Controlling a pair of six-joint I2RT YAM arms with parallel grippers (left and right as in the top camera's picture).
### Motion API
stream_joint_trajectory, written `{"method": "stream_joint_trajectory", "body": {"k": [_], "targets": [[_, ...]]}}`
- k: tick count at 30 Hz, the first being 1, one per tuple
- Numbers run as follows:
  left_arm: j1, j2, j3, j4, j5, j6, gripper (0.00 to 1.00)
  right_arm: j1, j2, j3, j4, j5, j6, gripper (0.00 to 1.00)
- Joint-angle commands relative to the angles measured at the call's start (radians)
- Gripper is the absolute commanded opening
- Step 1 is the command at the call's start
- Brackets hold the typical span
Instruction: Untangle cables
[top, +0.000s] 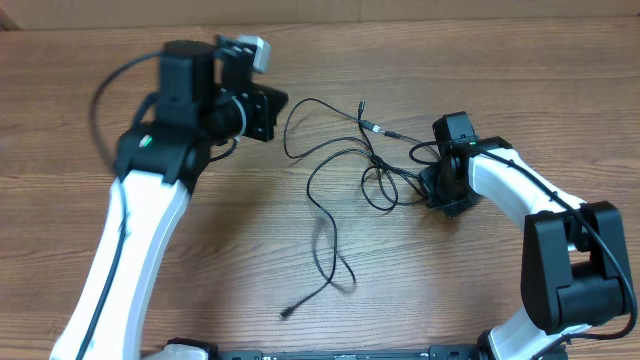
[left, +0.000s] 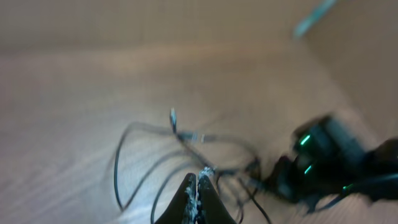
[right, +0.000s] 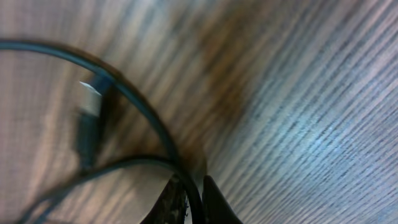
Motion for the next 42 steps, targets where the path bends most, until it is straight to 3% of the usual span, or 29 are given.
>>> {"method": "stream_joint_trajectory", "body": {"k": [1,2,3,4,5,6,11,14,18,19,23,26,27,34,38,40,42], "targets": [[0.001,-0.126,0.023,0.052,-0.226,-0.149,0.04,-0.006,-0.001,-0.015,0.006,0.016,0.000,0.08],[0.001,-0.146,0.023,0.057,-0.256,-0.147,0.04,-0.006,-0.001,-0.015,0.006,0.016,0.000,0.12],[0.000,-0.165,0.023,0.033,-0.266,-0.139,0.16,-0.006,-0.001,-0.015,0.006,0.016,-0.001,0.25],[-0.002,-0.159,0.023,-0.026,-0.264,-0.140,0.21,-0.006,-0.001,-0.015,0.001,0.014,-0.006,0.48],[-0.003,-0.152,0.023,-0.051,-0.264,-0.140,0.25,-0.006,-0.001,-0.015,-0.003,0.008,-0.035,0.63],[-0.008,-0.132,0.023,-0.108,-0.264,-0.140,0.40,-0.006,-0.001,-0.014,0.000,-0.004,-0.085,0.69],[-0.010,-0.012,0.023,-0.222,-0.212,-0.140,0.58,-0.006,-0.002,0.121,-0.088,-0.073,-0.377,0.64],[-0.032,0.121,0.023,-0.255,-0.129,-0.141,0.58,-0.006,-0.002,0.311,-0.212,-0.070,-0.513,0.66],[-0.079,0.281,0.023,-0.286,-0.125,-0.140,0.56,-0.006,-0.002,0.422,-0.254,-0.087,-0.663,0.77],[-0.087,0.314,0.023,-0.281,-0.126,-0.135,0.57,-0.006,-0.002,0.442,-0.254,-0.093,-0.690,0.87],[-0.084,0.411,0.023,-0.240,-0.194,-0.121,0.59,-0.004,-0.002,0.459,-0.238,-0.161,-0.689,0.86],[-0.076,0.460,0.023,-0.227,-0.290,-0.121,0.73,-0.004,-0.002,0.458,-0.242,-0.171,-0.689,0.88],[-0.074,0.476,0.023,-0.220,-0.317,-0.121,0.75,-0.004,-0.002,0.458,-0.233,-0.171,-0.690,0.94],[-0.055,0.523,0.023,-0.168,-0.323,-0.125,0.76,-0.004,-0.002,0.457,-0.066,-0.127,-0.729,1.00],[-0.054,0.533,0.023,-0.168,-0.336,-0.124,0.79,0.021,-0.002,0.457,-0.073,-0.166,-0.730,1.00],[-0.054,0.533,0.023,-0.165,-0.344,-0.125,0.97,0.035,-0.002,0.457,-0.108,-0.203,-0.731,1.00],[-0.054,0.533,0.023,-0.165,-0.344,-0.125,0.98,0.048,-0.002,0.457,-0.151,-0.254,-0.734,0.98]]}}
